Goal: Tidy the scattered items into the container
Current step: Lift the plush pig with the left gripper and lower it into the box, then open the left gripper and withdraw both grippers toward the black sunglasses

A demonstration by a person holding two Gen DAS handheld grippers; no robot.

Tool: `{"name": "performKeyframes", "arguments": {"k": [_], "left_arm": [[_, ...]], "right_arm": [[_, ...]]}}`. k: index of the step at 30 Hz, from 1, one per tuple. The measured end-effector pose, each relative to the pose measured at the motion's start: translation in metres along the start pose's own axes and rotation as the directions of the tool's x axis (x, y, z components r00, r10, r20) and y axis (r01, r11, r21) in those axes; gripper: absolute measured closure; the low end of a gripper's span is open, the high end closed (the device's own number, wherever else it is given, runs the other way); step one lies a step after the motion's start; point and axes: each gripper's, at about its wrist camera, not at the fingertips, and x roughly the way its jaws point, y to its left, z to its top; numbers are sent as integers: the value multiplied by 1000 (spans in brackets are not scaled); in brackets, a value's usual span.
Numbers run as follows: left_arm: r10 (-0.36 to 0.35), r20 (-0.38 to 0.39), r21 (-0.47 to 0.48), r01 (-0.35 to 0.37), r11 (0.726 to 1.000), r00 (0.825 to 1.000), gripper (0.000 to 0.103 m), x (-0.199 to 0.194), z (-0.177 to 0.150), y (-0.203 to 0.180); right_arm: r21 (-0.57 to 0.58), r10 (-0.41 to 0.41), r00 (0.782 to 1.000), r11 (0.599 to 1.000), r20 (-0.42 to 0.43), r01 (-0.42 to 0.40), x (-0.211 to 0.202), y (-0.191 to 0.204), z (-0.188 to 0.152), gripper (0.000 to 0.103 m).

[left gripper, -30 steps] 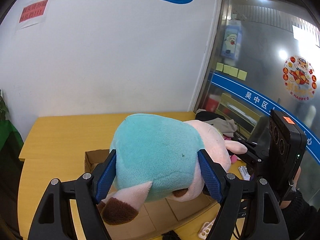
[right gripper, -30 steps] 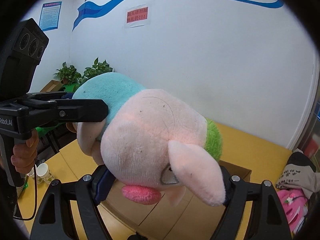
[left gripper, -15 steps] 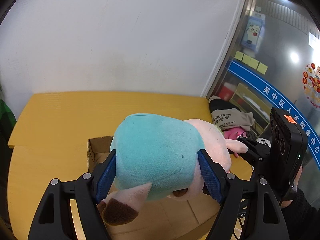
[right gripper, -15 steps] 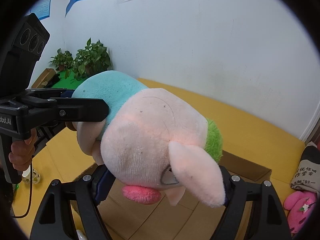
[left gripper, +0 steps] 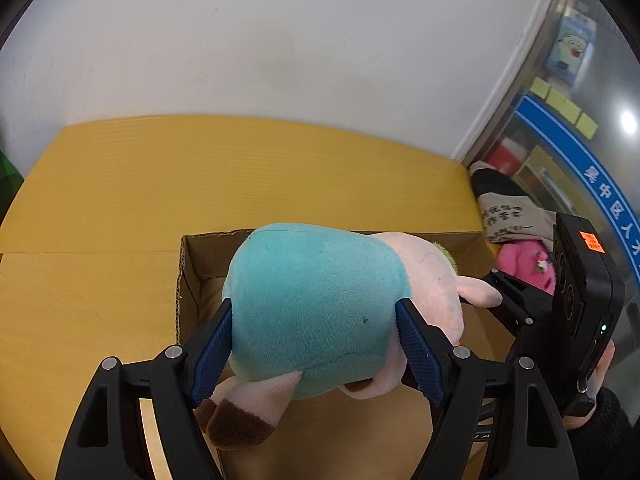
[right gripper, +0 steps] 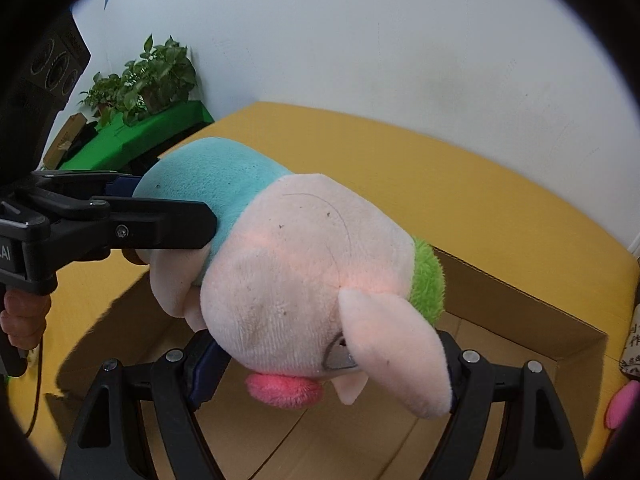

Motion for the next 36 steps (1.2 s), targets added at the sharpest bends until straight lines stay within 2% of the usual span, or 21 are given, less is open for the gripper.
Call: {"name": "performKeyframes", "arguments": {"k": [6,8,9,11,14,20,23,26,31,34,36], "left_arm": [[74,-82,-8,-75,997,994,21,40,-6,12],[103,-103,-7,-104,995,989,15,49,-12,14],[106,-98,-14,-108,994,990,11,49,-14,16],[89,-85,-33,-92,995,992,11,45,-14,19],[107,-63,-44,-109,993,992,11,34,-14,17],[135,55,-12,-135,991,989,8,-20,-19,2],[111,108,-9,-110,994,988,4,-54,-27,-6],[84,114,32,-88,996,990,4,-80,-48,-16],[62,77,82,-68,994,995,4,-97,-98,-28],[50,21,68,-52,996,999,4,-93,-131,-26],[54,-24,52,-53,997,998,5,-84,-149,-28]], "right_arm": [[-5,-12,999,1000,-33,12,51,-3,-8,21],[-1,-20,998,1000,-63,20,64,-5,-16,16],[11,-18,997,1000,-78,19,69,-6,-20,10],[31,-12,997,999,-74,15,67,-8,-21,9],[22,-21,997,1000,-74,23,54,-9,-17,9],[17,-29,999,999,-21,29,-3,-18,-8,9],[4,-24,999,1000,25,24,-38,-8,2,9],[-19,-2,1000,1000,31,3,-79,0,-3,8],[-56,0,999,998,-39,-2,-149,7,-62,8],[13,15,997,1000,-76,-14,-171,0,-111,8],[74,-9,995,997,-96,16,-173,-8,-148,8]]}}
